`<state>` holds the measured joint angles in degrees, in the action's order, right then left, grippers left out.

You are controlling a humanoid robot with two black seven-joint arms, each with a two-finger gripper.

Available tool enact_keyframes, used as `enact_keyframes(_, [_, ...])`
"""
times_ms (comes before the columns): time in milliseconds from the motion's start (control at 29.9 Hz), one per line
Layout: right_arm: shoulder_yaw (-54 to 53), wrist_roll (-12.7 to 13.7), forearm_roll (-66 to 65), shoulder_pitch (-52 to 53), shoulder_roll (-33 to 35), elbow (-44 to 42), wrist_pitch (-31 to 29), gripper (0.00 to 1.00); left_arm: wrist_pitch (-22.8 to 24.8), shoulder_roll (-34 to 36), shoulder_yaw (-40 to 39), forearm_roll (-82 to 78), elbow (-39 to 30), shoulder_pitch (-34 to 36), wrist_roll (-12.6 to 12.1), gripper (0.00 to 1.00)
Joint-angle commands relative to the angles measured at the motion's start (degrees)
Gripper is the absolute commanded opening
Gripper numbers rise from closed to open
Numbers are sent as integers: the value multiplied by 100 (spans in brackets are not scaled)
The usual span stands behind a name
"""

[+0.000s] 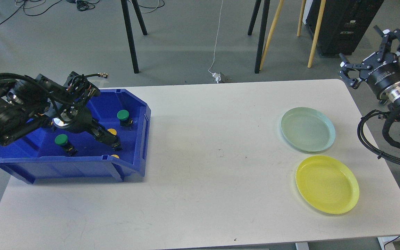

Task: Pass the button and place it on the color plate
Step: 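Close the left gripper on the yellow button inside the bin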

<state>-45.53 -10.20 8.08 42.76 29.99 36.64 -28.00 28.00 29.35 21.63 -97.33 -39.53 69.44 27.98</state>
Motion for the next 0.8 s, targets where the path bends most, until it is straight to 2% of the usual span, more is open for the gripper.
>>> enact_keyframes(0, [0,0,0,-4,-2,1,0,100,0,-184,-1,3,226,-36,2,96])
enact_keyframes(167, [0,0,0,-83,-2,9,0,100,0,-202,-18,3,235,-80,2,92])
enact_keyframes(267, [0,-8,0,-101,-2,9,0,100,0,-211,-18,3,244,-106,2,80])
enact_keyframes(401, [-9,-8,0,-162,-2,18,0,100,0,-281,-9,12,279,-133,2,76])
enact_keyframes(602, [-17,-8,9,-224,-2,27,0,100,0,-368,-18,12,455,-203,2,64])
enact_keyframes(769, [-17,-8,9,-242,-2,27,0,100,-312,-421,-1,3,586,-256,2,55])
